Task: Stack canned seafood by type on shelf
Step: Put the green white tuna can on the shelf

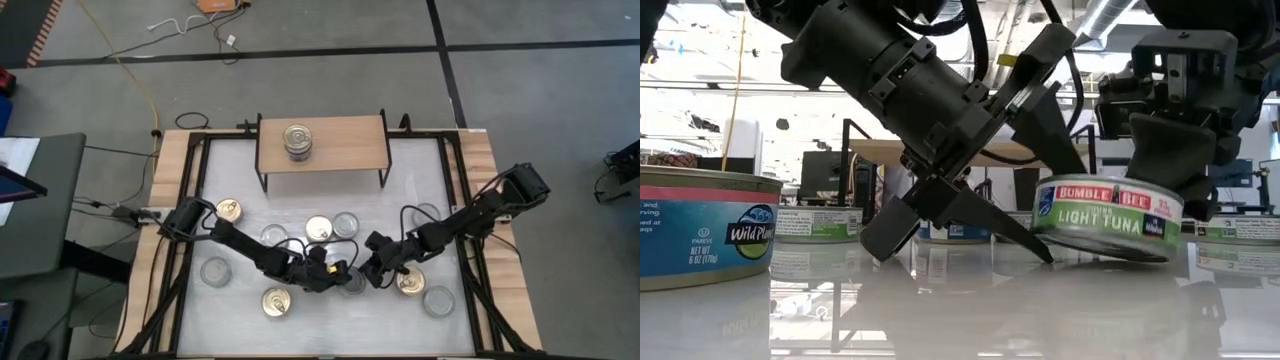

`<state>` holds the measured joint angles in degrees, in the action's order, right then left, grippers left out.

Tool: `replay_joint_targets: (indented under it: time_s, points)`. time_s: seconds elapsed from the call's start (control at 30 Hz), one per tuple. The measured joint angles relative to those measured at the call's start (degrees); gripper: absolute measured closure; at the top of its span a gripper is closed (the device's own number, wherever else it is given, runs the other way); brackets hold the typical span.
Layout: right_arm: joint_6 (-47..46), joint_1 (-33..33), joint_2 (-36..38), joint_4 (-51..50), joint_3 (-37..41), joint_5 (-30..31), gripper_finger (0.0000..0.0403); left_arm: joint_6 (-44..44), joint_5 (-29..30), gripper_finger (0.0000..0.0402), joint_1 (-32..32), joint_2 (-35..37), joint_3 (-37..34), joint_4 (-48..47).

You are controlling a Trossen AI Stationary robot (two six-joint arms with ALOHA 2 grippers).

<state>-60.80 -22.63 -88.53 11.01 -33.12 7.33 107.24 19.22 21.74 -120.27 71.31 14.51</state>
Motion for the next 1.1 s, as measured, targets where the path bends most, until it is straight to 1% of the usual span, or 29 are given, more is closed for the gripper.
replay_joint_targets:
  time_s: [0.13, 0.2, 0.33, 0.47, 0.53, 0.63, 0.73, 0.8, 0.87, 0.97, 1.03, 1.1]
  points:
    - [0.0, -0.3, 0.1, -0.7, 0.0, 0.1, 0.035, 0.0, 0.1, 0.0256, 0.0, 0.2, 0.1, 0.5]
    - [0.0, -0.3, 0.1, -0.6, 0.0, 0.0, 0.035, -0.7, 0.1, 0.0272, 0.1, 0.2, 0.1, 0.5]
    - [0.8, -0.3, 1.4, -1.9, 0.0, -0.8, 0.0349, -3.2, 0.1, 0.0272, 0.1, 0.2, 0.1, 0.3]
    - [3.3, -0.3, 6.0, -6.7, -0.1, -1.0, 0.0343, -4.6, 0.1, 0.0272, 0.0, 0.1, 0.1, 0.1]
    - [4.1, -0.3, 9.1, -10.8, -0.1, -1.1, 0.0336, -5.1, 0.2, 0.0272, 0.0, 0.1, 0.1, 0.1]
    - [4.3, -0.3, 14.6, -20.7, -0.1, -0.9, 0.0319, -6.1, 0.3, 0.0272, 0.0, 0.3, 0.1, -0.1]
    - [4.0, -0.5, 20.0, -32.8, -0.2, 1.9, 0.0295, -6.6, 0.5, 0.0272, -0.1, 0.7, 0.1, -0.2]
    - [2.0, -1.0, 23.0, -39.9, -0.2, 5.1, 0.0276, -7.5, 0.5, 0.0272, -0.4, 0.8, 0.1, 0.2]
    - [-0.9, -2.0, 25.6, -44.8, -0.2, 9.0, 0.0256, -8.6, 0.4, 0.0272, -0.8, 0.8, 0.0, 1.1]
    - [-5.4, -4.1, 28.0, -47.3, -0.2, 15.6, 0.0229, -10.7, 0.4, 0.0272, -1.7, 0.7, -0.1, 3.0]
    - [-5.6, -5.6, 28.3, -47.0, -0.2, 19.6, 0.0217, -12.1, 0.3, 0.0272, -2.4, 1.0, -0.1, 3.4]
    - [-6.5, -6.5, 28.1, -47.6, -0.2, 20.2, 0.0212, -14.0, 0.0, 0.0272, -3.2, 1.8, -0.1, 3.3]
